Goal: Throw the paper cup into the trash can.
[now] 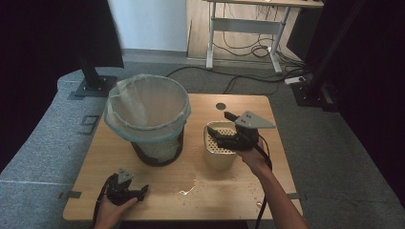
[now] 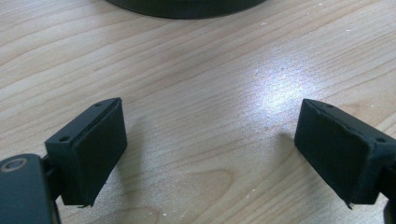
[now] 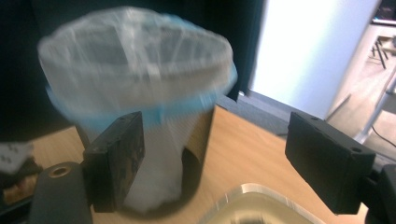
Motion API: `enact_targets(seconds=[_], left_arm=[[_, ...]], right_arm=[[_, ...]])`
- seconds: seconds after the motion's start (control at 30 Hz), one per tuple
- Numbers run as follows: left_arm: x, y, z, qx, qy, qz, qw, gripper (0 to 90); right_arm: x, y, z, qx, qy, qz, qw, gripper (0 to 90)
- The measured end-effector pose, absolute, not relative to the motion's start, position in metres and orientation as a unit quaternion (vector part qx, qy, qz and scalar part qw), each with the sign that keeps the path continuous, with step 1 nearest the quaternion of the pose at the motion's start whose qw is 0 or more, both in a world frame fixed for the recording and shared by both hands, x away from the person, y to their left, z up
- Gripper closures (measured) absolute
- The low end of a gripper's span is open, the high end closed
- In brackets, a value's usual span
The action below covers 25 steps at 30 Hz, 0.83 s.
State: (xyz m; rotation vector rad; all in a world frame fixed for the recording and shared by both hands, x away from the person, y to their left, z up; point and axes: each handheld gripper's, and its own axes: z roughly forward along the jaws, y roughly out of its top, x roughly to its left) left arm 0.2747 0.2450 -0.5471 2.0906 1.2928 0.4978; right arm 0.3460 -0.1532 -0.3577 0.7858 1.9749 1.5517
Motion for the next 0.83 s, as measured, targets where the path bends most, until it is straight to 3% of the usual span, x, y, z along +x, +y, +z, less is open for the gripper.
enact_targets(seconds=[0.43, 0.83], left_arm=[[0.275, 0.245, -0.547, 0.791, 0.491, 0.189, 0.312, 8.9], [0.275, 0.245, -0.547, 0.791, 0.491, 0.188, 0.312, 8.8]], right_arm=[[0.32, -0.202, -0.452, 0.35, 0.721, 0.545, 0.248, 21.2], [0.319, -0.204, -0.47, 0.362, 0.716, 0.542, 0.251, 21.6]])
